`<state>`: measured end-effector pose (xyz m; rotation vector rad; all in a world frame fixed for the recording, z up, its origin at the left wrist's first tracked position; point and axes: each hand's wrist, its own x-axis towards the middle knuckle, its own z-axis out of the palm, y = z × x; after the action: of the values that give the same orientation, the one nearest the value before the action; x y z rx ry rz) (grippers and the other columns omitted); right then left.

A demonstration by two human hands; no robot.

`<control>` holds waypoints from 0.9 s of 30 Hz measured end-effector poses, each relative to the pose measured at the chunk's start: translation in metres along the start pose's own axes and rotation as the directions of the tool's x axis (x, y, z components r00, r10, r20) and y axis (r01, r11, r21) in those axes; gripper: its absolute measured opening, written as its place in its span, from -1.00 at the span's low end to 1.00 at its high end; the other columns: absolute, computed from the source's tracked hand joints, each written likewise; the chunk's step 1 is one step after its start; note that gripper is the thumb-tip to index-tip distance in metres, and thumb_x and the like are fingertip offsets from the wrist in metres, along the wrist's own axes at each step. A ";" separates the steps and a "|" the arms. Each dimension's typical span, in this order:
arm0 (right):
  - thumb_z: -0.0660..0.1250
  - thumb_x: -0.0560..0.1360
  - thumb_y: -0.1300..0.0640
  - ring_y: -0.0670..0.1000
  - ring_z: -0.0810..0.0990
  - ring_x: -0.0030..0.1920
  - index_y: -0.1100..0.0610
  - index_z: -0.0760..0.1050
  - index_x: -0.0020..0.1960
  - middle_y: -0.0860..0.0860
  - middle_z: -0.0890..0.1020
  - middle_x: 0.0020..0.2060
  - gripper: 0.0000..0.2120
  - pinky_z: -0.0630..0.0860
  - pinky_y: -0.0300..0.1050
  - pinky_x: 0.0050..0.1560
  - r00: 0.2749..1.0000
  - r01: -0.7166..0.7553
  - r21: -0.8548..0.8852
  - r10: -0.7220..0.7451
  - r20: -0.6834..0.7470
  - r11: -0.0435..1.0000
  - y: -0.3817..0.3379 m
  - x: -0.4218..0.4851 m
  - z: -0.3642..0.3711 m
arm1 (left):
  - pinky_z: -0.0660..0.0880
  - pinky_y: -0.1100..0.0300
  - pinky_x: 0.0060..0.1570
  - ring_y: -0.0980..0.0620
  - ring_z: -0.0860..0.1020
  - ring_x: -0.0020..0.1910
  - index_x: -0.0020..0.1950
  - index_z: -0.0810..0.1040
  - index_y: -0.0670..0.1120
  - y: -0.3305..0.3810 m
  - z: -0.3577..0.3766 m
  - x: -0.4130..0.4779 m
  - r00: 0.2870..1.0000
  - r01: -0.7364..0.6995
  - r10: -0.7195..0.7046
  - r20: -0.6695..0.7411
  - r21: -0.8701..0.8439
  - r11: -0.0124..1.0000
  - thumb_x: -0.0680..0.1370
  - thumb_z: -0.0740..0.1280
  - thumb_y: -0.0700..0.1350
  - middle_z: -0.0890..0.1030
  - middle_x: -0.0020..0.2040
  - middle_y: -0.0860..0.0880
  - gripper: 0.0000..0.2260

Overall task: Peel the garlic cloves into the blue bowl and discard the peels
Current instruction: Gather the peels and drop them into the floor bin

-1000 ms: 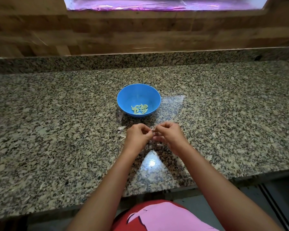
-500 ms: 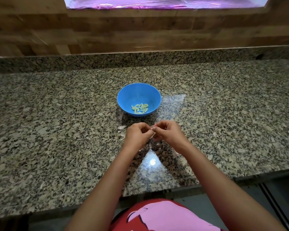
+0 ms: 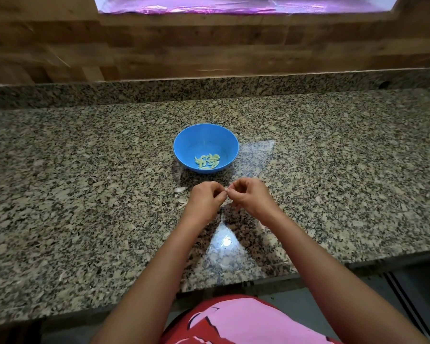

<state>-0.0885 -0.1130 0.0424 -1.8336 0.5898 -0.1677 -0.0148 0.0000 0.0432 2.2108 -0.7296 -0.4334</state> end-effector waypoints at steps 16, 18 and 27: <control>0.32 0.52 0.20 -0.09 0.45 -0.48 0.16 0.40 -0.19 0.04 0.50 -0.39 -0.85 0.44 -0.23 -0.47 0.998 -0.036 0.094 0.030 0.062 0.995 0.005 0.000 0.000 | 0.56 0.18 -0.10 0.05 0.57 -0.20 -0.07 0.60 -0.15 -0.009 0.003 -0.002 0.974 0.225 -0.166 0.152 -0.653 0.723 0.50 0.39 -0.21 0.62 -0.18 -0.08 -0.96; 0.32 0.53 0.19 -0.05 0.44 -0.46 0.15 0.41 -0.20 0.04 0.50 -0.40 -0.85 0.43 -0.21 -0.45 0.997 -0.034 0.076 0.028 0.074 0.997 0.004 0.000 -0.001 | 0.58 0.22 -0.14 0.05 0.59 -0.21 -0.08 0.61 -0.18 -0.008 0.002 -0.003 0.976 0.218 -0.157 0.151 -0.711 0.669 0.49 0.39 -0.25 0.64 -0.19 -0.11 -0.96; 0.27 0.54 0.29 -0.03 0.44 -0.46 0.20 0.43 -0.22 0.08 0.52 -0.41 -0.84 0.40 -0.21 -0.44 0.993 -0.096 0.242 0.078 0.084 0.966 0.002 -0.004 0.004 | 0.57 0.29 -0.32 0.12 0.54 -0.41 -0.14 0.53 -0.22 0.000 0.005 -0.001 0.943 0.307 -0.251 0.221 -0.867 0.393 0.55 0.28 -0.29 0.55 -0.31 -0.09 -0.91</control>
<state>-0.0910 -0.1087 0.0399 -1.5648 0.5704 -0.1082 -0.0178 -0.0023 0.0397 1.2456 -0.0316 -0.8306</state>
